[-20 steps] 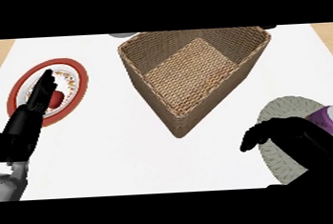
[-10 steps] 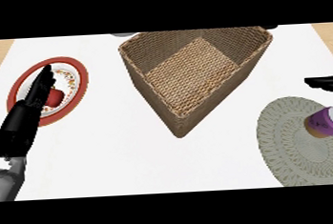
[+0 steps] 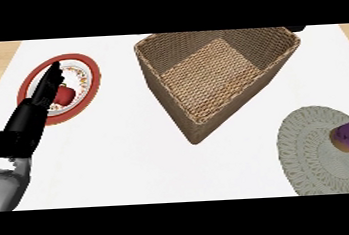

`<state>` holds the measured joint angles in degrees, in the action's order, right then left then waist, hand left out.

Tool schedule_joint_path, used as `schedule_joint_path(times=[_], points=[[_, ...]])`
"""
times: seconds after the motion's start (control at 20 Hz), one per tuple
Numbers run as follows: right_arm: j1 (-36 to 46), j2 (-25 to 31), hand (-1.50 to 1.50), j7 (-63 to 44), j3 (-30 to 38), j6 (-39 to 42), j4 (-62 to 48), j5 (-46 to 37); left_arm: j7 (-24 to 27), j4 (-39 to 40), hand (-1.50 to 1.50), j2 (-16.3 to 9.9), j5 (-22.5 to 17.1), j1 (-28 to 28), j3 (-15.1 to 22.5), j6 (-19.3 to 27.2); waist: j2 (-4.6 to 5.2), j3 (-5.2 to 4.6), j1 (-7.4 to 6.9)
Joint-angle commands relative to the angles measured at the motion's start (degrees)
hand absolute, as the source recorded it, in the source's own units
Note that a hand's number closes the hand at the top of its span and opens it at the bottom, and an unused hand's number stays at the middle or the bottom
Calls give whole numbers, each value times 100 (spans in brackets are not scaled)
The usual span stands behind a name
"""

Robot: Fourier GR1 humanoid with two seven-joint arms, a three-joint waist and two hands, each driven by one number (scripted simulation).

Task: Pick the can from the placemat and place it in the basket

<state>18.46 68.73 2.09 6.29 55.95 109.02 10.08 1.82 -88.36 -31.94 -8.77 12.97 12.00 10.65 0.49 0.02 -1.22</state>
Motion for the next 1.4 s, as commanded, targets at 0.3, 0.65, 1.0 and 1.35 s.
schedule_joint_path(times=[0.3, 0.65, 1.0, 1.35], points=[[257, 323, -150, 1601, -857, 423, -761, -2250, 328, 401, 0, 113, 57, 34, -144, -274, 25, 10, -58], [201, 259, -150, 2475, -1798, -439, -1332, -3256, 62, 176, 0, 288, 245, 50, -100, -161, 2, 6, -46], [214, 342, -150, 3289, -2637, -1379, -2185, -4399, -61, -137, 0, 312, 306, -156, -185, -181, -22, 5, -74], [341, -332, -150, 3487, -3278, -2302, -3101, -5369, -268, 111, 0, 208, 159, 160, -574, -575, -29, 1, 44]])
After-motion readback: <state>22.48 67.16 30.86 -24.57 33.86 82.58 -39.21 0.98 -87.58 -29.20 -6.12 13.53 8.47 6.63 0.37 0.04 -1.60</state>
